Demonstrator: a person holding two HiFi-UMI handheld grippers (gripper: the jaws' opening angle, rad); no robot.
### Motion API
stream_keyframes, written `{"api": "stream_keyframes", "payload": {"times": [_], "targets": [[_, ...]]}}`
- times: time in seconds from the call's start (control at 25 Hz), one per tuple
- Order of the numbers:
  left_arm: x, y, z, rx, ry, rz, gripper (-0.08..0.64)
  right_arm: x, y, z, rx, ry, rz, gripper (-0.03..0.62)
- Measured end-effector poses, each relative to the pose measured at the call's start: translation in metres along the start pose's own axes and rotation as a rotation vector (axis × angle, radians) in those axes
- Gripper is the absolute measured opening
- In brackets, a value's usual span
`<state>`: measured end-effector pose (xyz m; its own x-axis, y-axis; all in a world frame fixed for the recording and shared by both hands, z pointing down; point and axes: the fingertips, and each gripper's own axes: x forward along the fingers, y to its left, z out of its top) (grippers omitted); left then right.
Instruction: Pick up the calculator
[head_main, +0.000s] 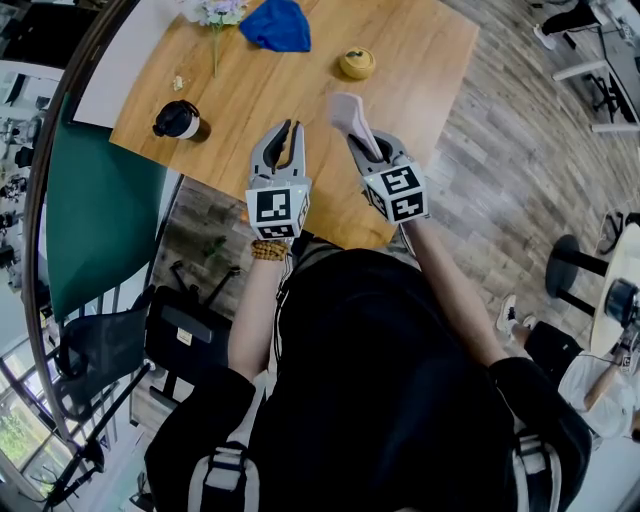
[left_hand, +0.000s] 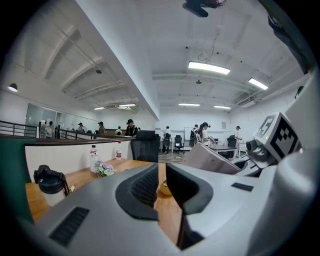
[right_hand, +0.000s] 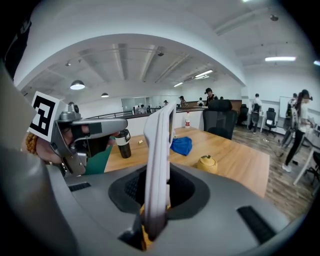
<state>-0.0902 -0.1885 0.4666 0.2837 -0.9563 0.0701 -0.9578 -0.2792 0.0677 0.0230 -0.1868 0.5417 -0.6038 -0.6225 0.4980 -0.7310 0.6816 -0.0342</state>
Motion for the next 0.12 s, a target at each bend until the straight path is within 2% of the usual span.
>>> {"api": "stream_keyframes", "payload": {"times": [0.12], "targets": [[-0.0005,0.0009,-0.002,-0.001,0.003,0.0,0.063,0.0034,-0.0008,-0.0121,-0.008,0.035,-0.002,0.078]]}}
